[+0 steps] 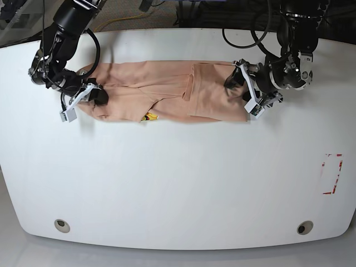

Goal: Fold the T-shirt properly
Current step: 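Grasp the strip ends with both grippers and fold them toward the middle, then press the folded layers together with both grippers, then release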

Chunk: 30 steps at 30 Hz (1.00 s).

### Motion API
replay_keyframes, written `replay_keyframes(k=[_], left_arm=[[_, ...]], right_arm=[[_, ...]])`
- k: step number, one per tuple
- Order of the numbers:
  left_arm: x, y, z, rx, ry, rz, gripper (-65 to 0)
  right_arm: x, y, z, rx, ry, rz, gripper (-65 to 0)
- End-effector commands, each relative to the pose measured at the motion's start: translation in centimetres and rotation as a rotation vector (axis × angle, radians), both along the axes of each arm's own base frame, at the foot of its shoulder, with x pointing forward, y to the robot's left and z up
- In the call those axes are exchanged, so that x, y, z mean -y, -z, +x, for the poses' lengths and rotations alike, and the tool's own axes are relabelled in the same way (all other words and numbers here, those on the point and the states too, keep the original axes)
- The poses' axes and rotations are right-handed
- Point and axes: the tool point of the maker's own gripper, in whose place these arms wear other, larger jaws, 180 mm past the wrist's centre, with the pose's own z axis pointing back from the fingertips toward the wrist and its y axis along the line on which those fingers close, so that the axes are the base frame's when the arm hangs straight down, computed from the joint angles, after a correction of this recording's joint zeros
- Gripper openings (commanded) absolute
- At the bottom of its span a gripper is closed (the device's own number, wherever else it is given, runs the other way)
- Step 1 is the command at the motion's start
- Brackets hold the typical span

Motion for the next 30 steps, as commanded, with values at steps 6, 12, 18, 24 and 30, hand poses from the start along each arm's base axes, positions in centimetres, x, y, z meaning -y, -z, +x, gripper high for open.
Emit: replay_keyframes(k=[6, 12, 18, 24, 30], left_arm=[[3.1, 0.3, 0.8, 0.027, 0.032, 0.031, -26.0], [9.5, 0.5, 0.7, 0.041, 0.163, 0.036, -26.0], [14.8, 0.7, 0.6, 0.026, 0.231, 0.013, -26.0], [16.7, 1.1, 0.8, 0.0, 0.245, -0.003, -26.0], [16.8, 1.0, 1.1, 0.002, 0.246, -0.006, -26.0]], right_arm=[[2.6, -5.9, 1.9, 0.166, -0.022, -0.245, -65.0], [2.5, -8.9, 2.2, 0.22, -0.061, -0.338, -65.0], [-0.8, -10.9, 2.8, 0.293, -0.169, -0.38, -65.0], [-4.6, -9.8, 2.6, 0.288, -0.263, -0.334, -65.0], [-6.4, -9.4, 2.5, 0.286, -0.291, -0.301, -65.0]])
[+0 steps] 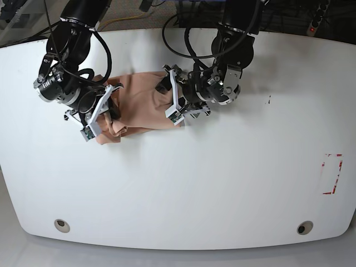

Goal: Fold the T-shirt properly
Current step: 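Press the folded layers together with both grippers, then release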

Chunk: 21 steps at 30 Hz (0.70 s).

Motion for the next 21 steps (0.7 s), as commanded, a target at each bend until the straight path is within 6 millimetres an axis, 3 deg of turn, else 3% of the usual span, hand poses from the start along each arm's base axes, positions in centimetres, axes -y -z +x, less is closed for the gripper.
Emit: replay_keyframes(k=[1, 8, 10, 14, 19, 21], left_arm=[[-0.3, 0.2, 0.0, -0.006, 0.008, 0.032, -26.0], [-0.4, 0.4, -0.2, -0.013, 0.004, 0.032, -26.0], [-0.4, 0.4, -0.3, -0.014, 0.004, 0.032, -26.0], [-0.4, 0.4, -0.3, -0.015, 0.004, 0.03, -26.0], [-0.2, 0.3, -0.1, -0.007, 0.0, 0.019, -26.0], [-0.1, 0.1, 0.0, 0.002, -0.003, 0.008, -26.0]], right_arm=[[-0.3, -1.2, 0.8, 0.049, -0.006, 0.022, -65.0], [-1.4, -0.3, 1.5, 0.049, 0.01, 0.105, -65.0], [-1.5, -0.2, 2.0, 0.051, 0.015, 0.122, -57.9], [-1.5, 0.1, 2.4, 0.045, 0.019, 0.137, -37.3], [-1.7, -0.5, 3.1, 0.062, 0.015, 0.142, -27.0], [-2.9, -0.4, 3.0, 0.059, -0.025, 0.139, -24.1]])
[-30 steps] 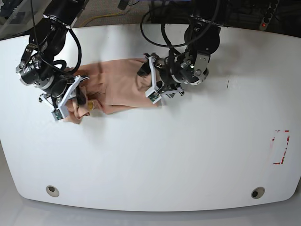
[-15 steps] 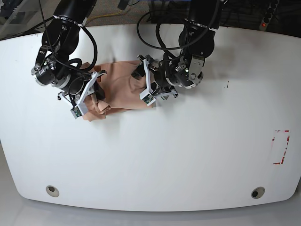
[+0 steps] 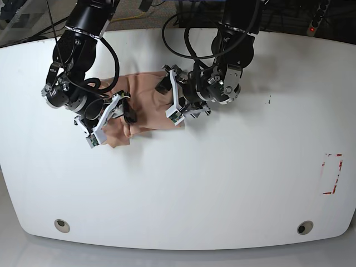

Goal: Fold the T-shirt properly
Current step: 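Press the folded layers together with both grippers, then release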

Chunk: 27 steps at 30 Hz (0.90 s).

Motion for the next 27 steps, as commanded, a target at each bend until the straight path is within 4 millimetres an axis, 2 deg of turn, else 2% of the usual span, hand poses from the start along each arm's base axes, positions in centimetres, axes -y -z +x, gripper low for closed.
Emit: replay_keyframes(k=[1, 5, 12, 14, 16, 22, 27], left_arm=[[0.0, 0.0, 0.1, 0.009, 0.001, 0.008, -26.0], [0.2, -0.4, 0.4, 0.027, -0.008, -0.015, -26.0], [0.2, -0.5, 0.3, 0.032, -0.011, -0.026, -26.0], [0.0, -1.2, 0.8, 0.055, -0.023, -0.031, -26.0], [-1.2, -2.5, 1.8, 0.094, -0.066, -0.039, -26.0], [-4.2, -6.0, 3.5, 0.176, -0.185, -0.117, -26.0], [-8.0, -7.0, 4.3, 0.227, -0.213, -0.093, -26.0]], right_arm=[[-2.1, -1.3, 0.7, 0.052, -0.067, 0.014, -22.4], [-5.0, -1.1, 0.1, 0.044, -0.165, 0.01, -16.5], [-5.4, -2.9, 0.0, 0.115, -0.171, 0.008, -15.4], [-5.3, -2.9, 0.0, 0.117, -0.171, 0.006, -15.4], [-5.0, -2.7, -0.1, 0.112, -0.169, 0.002, -15.4], [-2.0, -2.4, -0.4, 0.102, -0.071, -0.004, -15.4], [-1.2, -1.8, -0.6, 0.081, -0.058, -0.02, -15.4]])
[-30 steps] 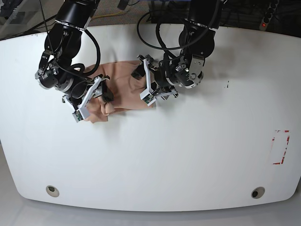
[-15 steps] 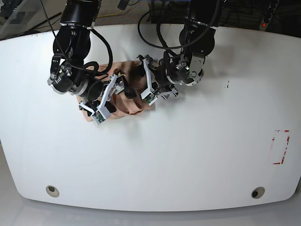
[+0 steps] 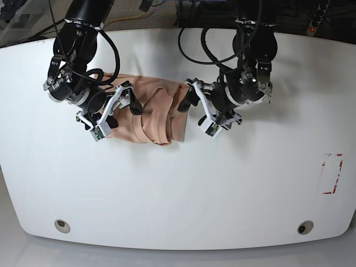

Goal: Fold the T-shirt properly
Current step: 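Press the folded layers together with both grippers, then release, then pinch the folded bundle's edge with the right gripper and tuck it under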

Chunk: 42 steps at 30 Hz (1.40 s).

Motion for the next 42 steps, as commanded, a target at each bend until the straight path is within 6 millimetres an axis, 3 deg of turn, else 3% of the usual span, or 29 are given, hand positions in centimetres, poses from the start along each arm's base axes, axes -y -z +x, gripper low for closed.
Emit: replay_keyframes(k=[1, 4, 9, 13, 21, 24, 32, 39, 42], left_arm=[[-1.5, -1.5, 0.9, 0.057, -0.011, 0.012, -26.0], [-3.2, -2.2, 1.0, 0.092, -0.006, 0.058, -26.0], [-4.9, -2.8, 0.7, 0.127, 0.009, 0.119, -26.0], [-4.9, -2.9, 0.5, 0.133, 0.018, 0.127, -26.0], [-2.7, -3.0, -0.2, 0.141, 0.087, 0.125, -26.0], [-1.7, -2.8, -0.7, 0.138, 0.119, 0.121, -26.0], [1.5, -2.4, -2.5, 0.127, 0.222, 0.106, -26.0], [2.5, -2.3, -3.1, 0.125, 0.257, 0.101, -26.0], [3.0, -2.3, -3.4, 0.124, 0.273, 0.099, -26.0]], right_arm=[[-0.1, -0.8, 0.8, 0.035, -0.01, 0.023, -15.5], [-0.4, 1.5, 0.7, -0.033, -0.003, 0.066, -15.5], [-3.8, 4.6, 1.3, -0.072, -0.052, 0.188, -15.5], [-3.9, 4.6, 2.0, -0.064, -0.064, 0.197, -15.5], [0.7, -0.8, 3.5, 0.068, 0.006, 0.072, -15.5], [2.6, -1.5, 4.3, 0.082, 0.05, 0.048, -15.5], [5.4, 1.7, 6.8, 0.003, 0.129, 0.121, -15.5], [6.1, 5.5, 8.8, -0.041, 0.158, 0.12, -15.5], [6.4, 5.0, 9.2, -0.015, 0.164, 0.114, -15.5]])
